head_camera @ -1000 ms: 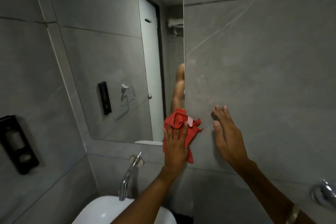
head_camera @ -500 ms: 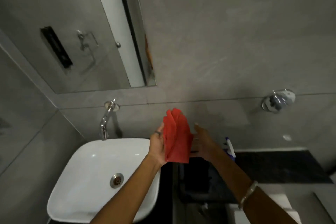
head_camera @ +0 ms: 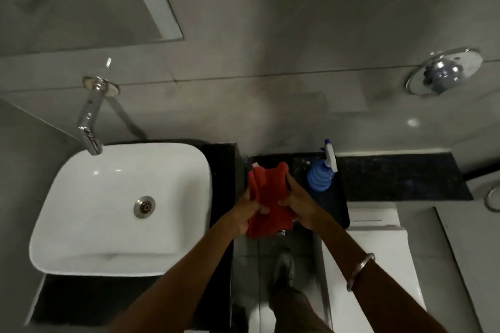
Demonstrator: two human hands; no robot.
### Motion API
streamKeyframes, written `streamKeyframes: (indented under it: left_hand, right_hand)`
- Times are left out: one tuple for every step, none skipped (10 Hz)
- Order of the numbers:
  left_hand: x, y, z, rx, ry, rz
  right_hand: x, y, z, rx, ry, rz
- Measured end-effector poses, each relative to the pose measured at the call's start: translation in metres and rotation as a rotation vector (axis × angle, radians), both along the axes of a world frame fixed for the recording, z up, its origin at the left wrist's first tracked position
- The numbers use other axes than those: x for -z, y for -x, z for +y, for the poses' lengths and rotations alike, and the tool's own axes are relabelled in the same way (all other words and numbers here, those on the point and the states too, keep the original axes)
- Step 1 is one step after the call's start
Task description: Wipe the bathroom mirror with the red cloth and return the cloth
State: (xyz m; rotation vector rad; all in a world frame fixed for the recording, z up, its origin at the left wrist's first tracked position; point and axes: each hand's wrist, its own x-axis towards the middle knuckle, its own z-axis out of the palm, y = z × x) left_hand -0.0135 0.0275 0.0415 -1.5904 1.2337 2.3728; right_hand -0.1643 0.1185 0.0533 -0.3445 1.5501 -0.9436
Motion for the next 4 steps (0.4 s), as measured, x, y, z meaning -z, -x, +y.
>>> streamKeyframes:
  left_hand:
    - [0.031, 0.017, -0.007, -0.011, 0.034, -0.027]
    - [0.05, 0.036, -0.026, -0.079, 0.08, -0.078]
    - [0.058, 0.045, -0.027, -0.002, 0.214, -0.204]
    - [0.04, 0.036, -0.012, 0.024, 0.404, -0.202]
  right_hand:
    - [0.033, 0.016, -0.006, -0.015, -0.001, 0.03]
    - [0.058, 0.032, -0.02, -0.019, -0.006, 0.129]
    - [0.07, 0.036, -0.029, -0.159, -0.177, 0.325]
    - [0.062, 0.024, -0.026, -0.276, -0.141, 0.601]
